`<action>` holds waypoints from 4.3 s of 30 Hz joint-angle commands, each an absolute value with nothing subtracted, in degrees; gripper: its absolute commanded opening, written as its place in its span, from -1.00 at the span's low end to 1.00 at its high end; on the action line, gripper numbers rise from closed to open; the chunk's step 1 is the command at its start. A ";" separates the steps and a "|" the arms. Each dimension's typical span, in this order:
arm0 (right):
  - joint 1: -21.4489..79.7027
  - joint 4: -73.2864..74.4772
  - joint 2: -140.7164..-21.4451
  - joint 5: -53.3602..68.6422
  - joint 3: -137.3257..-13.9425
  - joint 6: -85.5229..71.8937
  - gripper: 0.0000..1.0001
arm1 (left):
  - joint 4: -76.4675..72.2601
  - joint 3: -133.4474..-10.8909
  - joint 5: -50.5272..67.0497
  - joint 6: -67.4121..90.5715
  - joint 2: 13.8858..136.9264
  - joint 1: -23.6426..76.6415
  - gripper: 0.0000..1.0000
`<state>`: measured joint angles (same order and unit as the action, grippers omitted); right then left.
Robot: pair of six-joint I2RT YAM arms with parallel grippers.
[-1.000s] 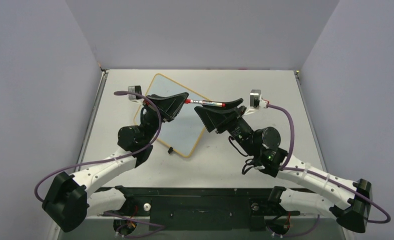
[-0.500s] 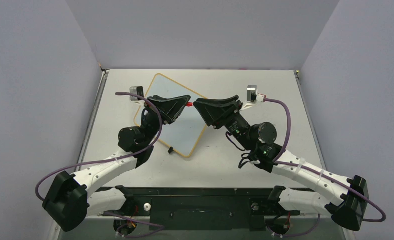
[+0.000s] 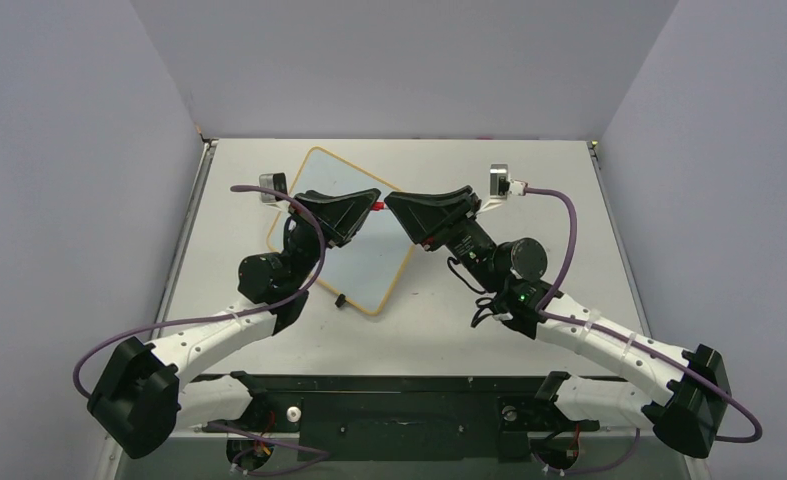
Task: Write a sentence on the whiteboard
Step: Open the whiteboard marker at the center of the board.
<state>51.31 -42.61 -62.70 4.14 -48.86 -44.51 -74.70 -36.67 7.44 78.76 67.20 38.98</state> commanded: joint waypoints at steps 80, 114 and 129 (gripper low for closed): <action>46.88 -43.14 -61.92 18.24 -51.96 -49.98 -0.57 | -52.51 -44.64 24.00 66.05 58.22 33.84 -1.00; 47.18 -39.02 -60.69 14.46 -51.94 -48.78 -1.00 | -47.75 -45.50 27.50 63.30 56.00 31.20 -1.00; 47.11 -23.72 -49.62 -3.60 -47.90 -53.27 -1.00 | -51.40 -43.84 30.70 54.09 54.62 28.92 -1.00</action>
